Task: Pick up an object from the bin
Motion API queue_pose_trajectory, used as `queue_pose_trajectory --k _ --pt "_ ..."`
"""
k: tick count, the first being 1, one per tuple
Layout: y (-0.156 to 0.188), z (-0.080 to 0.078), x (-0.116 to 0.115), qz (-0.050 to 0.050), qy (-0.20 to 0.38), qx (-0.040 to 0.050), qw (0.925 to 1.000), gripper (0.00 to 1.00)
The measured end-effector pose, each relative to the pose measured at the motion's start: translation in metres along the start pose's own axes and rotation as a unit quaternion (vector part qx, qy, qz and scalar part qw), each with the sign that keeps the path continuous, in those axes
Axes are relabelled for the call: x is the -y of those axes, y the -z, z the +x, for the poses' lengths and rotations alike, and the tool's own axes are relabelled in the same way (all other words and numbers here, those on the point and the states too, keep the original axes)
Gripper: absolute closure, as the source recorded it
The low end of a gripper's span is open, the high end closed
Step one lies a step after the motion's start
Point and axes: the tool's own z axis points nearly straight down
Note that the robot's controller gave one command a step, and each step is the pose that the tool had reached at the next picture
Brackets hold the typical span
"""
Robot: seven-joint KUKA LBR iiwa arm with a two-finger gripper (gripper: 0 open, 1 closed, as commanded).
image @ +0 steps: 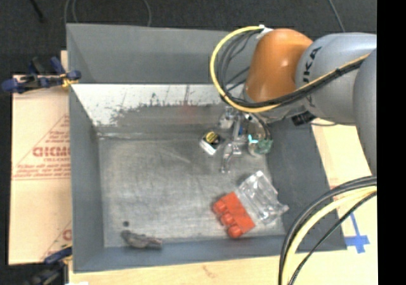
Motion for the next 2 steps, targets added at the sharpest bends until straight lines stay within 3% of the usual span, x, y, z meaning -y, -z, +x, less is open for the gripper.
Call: queue_pose_trajectory --k 1,2 --pt "-0.0399 -0.021 -0.0044 -0.001 -0.064 0.0064 0.9979 0.0" --pt "-0.0367 -0.0227 -0.0038 0.0 -0.063 0.0098 0.998 1.0"
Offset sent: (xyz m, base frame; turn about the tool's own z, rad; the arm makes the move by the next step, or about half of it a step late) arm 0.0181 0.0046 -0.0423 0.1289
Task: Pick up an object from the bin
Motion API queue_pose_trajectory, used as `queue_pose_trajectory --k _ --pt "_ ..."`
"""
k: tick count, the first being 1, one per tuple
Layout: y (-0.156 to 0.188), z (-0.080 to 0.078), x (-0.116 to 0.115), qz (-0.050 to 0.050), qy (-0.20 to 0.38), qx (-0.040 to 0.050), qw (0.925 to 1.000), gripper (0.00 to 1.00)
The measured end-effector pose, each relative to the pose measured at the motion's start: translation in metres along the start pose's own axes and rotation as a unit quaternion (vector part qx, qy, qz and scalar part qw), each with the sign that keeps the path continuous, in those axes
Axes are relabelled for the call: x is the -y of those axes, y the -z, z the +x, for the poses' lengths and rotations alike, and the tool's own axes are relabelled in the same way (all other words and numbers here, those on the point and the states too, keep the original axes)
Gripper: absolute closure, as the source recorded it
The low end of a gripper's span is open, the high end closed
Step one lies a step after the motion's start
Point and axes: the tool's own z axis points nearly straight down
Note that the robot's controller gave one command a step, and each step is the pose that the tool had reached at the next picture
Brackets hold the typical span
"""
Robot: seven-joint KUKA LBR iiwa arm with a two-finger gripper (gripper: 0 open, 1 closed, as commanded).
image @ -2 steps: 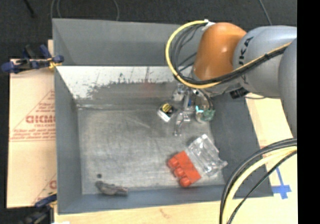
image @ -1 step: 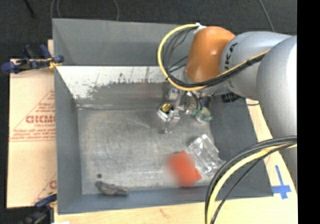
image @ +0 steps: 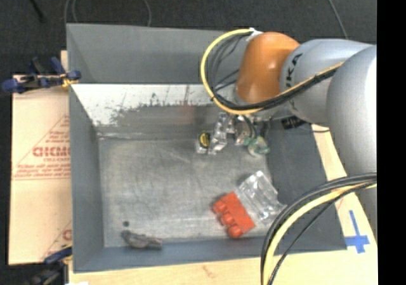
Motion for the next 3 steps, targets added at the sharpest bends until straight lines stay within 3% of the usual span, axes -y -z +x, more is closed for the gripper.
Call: queue_pose_trajectory --k 1,2,3 --pt "0.078 0.039 0.005 0.0 -0.074 -0.0042 0.9972 1.0" --pt "0.05 0.08 -0.014 0.001 -0.135 -0.0087 0.9909 1.0" --pt "0.051 0.078 -0.013 0.001 -0.134 -0.0071 0.9909 0.0"
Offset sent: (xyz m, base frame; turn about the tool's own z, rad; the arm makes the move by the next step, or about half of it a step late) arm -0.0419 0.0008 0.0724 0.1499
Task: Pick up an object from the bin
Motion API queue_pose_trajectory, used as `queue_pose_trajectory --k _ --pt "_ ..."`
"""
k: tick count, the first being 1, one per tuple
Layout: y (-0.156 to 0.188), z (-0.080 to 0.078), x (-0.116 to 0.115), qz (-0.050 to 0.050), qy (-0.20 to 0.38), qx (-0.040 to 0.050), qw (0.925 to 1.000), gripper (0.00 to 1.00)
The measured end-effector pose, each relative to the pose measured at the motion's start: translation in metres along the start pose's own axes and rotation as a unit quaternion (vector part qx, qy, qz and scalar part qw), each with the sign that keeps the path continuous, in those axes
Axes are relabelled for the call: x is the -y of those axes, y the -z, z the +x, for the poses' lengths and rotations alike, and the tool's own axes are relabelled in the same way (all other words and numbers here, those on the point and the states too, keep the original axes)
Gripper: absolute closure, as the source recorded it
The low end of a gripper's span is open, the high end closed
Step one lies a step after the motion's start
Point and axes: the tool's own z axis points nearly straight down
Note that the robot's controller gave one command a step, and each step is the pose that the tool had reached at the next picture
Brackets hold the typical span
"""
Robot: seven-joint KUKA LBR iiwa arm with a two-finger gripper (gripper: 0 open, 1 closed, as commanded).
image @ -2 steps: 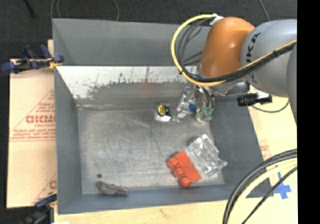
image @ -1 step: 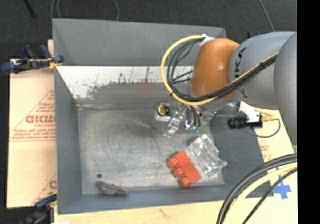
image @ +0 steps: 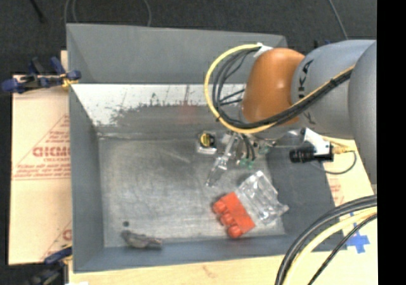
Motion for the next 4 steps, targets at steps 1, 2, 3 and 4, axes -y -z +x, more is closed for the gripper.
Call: queue_pose_trajectory --k 1,2,3,4 --pt "-0.054 -0.045 -0.018 0.001 0.078 0.0043 0.9969 0.0" --pt "-0.036 0.01 0.018 0.002 0.157 -0.0002 0.9875 0.0" --pt "-0.009 0.059 0.061 0.002 0.261 -0.0003 0.9652 0.0" --pt "-0.057 0.056 0.062 -0.002 0.335 -0.0047 0.9422 0.0"
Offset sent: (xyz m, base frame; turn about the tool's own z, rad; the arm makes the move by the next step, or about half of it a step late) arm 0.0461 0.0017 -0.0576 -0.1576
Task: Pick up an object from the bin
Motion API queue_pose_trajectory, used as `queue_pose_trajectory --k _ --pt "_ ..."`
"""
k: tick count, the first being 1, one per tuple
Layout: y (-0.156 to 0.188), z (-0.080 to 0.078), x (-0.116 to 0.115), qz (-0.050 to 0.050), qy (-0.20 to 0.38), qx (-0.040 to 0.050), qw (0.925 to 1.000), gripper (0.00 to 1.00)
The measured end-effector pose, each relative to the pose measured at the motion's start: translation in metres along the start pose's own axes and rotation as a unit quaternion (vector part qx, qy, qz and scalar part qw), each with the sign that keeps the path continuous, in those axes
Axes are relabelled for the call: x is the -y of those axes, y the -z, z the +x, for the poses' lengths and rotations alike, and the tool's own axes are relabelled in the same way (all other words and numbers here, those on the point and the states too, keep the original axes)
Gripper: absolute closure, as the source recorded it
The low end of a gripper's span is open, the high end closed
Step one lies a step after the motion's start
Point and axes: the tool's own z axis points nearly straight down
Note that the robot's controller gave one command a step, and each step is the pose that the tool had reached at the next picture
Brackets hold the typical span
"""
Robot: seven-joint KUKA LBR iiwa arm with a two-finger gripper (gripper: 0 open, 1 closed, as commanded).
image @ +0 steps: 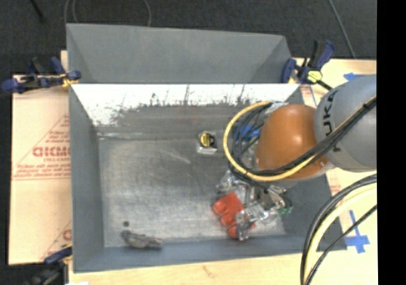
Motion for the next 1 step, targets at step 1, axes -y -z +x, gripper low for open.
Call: queue_pose_trajectory --k 1 --pt "-0.0008 0.0009 -0.001 -0.001 0.0 -0.0014 1.0 1.0"
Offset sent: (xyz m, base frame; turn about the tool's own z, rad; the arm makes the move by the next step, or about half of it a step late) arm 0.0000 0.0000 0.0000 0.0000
